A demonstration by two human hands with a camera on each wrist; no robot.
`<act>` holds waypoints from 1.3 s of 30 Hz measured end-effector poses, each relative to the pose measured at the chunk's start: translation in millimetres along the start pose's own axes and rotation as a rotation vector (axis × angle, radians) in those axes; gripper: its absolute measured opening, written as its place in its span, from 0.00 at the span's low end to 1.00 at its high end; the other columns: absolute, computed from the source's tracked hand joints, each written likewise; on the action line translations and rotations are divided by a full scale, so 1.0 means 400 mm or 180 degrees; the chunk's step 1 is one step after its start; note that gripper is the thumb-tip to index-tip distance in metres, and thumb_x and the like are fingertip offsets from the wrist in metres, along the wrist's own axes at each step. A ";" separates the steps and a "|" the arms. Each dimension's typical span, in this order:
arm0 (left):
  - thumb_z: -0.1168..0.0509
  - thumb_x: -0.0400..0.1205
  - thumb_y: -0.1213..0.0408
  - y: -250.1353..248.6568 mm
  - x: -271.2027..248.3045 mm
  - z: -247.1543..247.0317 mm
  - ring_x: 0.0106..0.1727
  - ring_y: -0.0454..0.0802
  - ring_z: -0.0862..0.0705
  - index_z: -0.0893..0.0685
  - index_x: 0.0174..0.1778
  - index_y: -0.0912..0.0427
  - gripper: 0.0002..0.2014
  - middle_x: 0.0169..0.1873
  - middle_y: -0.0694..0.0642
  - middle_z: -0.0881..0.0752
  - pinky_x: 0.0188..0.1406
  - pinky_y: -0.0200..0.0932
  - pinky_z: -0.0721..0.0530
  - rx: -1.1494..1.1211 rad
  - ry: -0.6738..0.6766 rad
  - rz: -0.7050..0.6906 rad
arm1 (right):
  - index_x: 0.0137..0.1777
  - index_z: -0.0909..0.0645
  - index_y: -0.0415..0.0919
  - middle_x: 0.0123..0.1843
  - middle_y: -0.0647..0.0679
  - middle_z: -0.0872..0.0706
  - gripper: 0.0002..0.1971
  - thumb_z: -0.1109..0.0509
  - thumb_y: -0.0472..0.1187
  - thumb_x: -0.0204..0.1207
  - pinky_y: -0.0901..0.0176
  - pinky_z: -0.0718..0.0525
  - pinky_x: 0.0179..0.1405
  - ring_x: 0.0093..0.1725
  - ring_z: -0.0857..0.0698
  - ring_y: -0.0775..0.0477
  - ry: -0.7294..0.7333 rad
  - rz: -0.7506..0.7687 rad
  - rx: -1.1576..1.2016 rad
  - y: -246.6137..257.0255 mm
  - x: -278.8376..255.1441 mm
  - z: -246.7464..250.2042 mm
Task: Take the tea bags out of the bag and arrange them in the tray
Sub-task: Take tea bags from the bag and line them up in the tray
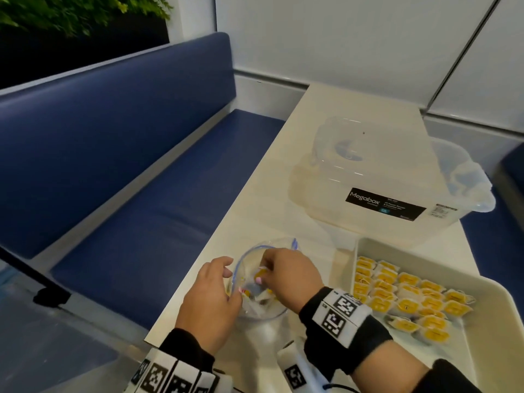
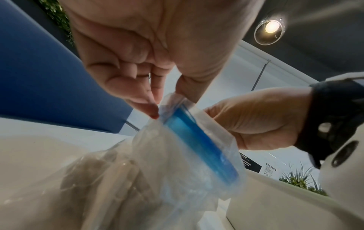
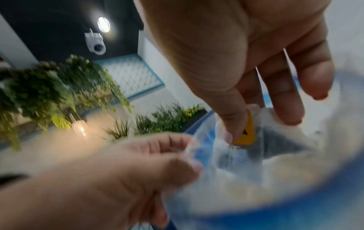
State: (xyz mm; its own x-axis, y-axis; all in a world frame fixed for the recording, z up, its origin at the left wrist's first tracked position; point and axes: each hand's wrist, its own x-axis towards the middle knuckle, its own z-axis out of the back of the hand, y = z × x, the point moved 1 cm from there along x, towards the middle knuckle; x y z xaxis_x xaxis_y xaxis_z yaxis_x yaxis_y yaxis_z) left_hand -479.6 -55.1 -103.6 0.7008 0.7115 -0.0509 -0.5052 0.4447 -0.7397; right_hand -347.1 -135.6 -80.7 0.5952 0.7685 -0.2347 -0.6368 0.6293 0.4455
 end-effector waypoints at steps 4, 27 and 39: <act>0.32 0.79 0.58 -0.023 0.004 0.002 0.52 0.46 0.21 0.28 0.68 0.48 0.22 0.59 0.43 0.29 0.46 0.31 0.26 -0.0182 -0.0236 -0.0281 | 0.40 0.25 0.50 0.36 0.52 0.19 0.08 0.27 0.46 0.72 0.57 0.29 0.34 0.39 0.22 0.49 -0.0080 0.0088 0.0374 -0.016 -0.016 0.067; 0.41 0.82 0.59 -0.186 0.024 -0.027 0.50 0.58 0.10 0.22 0.62 0.62 0.16 0.51 0.60 0.10 0.42 0.47 0.10 -0.3922 0.0451 0.0440 | 0.42 0.18 0.53 0.34 0.47 0.11 0.17 0.19 0.32 0.63 0.65 0.23 0.34 0.28 0.17 0.58 -0.0635 0.0100 0.2060 -0.057 -0.092 0.193; 0.35 0.76 0.60 -0.208 0.011 -0.052 0.52 0.54 0.10 0.23 0.59 0.60 0.17 0.52 0.59 0.11 0.41 0.43 0.11 -0.3920 0.0525 0.0263 | 0.53 0.21 0.46 0.39 0.44 0.17 0.17 0.25 0.28 0.70 0.59 0.14 0.33 0.32 0.15 0.47 -0.0651 0.0129 0.2974 -0.050 -0.123 0.187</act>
State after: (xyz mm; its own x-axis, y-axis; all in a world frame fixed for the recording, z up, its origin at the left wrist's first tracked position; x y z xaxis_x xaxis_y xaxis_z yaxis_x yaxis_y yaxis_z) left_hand -424.0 -100.6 -56.2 0.7893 0.5967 -0.1450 0.1948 -0.4672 -0.8624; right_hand -326.9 -194.7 -13.7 0.7117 0.6970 -0.0880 -0.0629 0.1880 0.9802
